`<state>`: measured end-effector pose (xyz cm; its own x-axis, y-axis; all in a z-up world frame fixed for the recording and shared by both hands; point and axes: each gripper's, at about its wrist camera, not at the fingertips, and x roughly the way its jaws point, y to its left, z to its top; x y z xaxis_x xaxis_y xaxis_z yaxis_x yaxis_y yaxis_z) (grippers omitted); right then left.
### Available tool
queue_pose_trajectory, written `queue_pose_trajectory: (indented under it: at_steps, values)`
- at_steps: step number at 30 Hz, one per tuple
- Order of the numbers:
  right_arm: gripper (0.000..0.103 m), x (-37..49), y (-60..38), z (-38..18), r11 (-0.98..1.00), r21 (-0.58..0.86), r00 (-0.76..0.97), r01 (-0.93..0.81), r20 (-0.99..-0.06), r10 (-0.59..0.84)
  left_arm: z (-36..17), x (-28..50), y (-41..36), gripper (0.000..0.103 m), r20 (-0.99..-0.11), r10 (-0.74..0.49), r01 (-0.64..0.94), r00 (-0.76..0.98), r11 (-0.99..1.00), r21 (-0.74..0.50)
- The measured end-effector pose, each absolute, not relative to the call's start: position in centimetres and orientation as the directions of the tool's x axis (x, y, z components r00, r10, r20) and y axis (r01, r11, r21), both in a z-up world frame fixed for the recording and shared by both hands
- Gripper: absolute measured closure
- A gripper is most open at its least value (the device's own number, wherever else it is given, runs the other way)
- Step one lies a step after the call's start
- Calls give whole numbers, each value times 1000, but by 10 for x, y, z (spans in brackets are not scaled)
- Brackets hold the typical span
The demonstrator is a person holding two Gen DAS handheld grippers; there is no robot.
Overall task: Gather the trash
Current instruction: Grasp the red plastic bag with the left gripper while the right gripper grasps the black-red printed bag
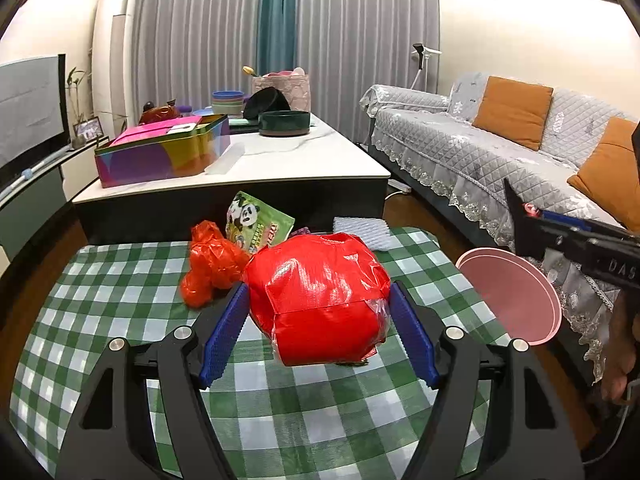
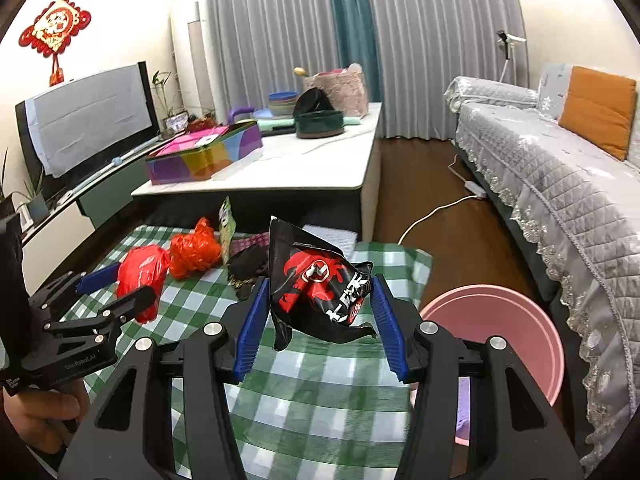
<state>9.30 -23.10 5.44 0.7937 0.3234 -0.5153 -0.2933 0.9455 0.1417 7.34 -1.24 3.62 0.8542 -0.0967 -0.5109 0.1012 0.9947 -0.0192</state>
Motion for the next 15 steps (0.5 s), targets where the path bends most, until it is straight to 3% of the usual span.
queue_pose_trajectory:
  at_steps: [15]
  values:
    - [51,85,-284,62,965,160,832,-208,-489,261,36,78,-47,34,-500,-144,156,854,988,-17]
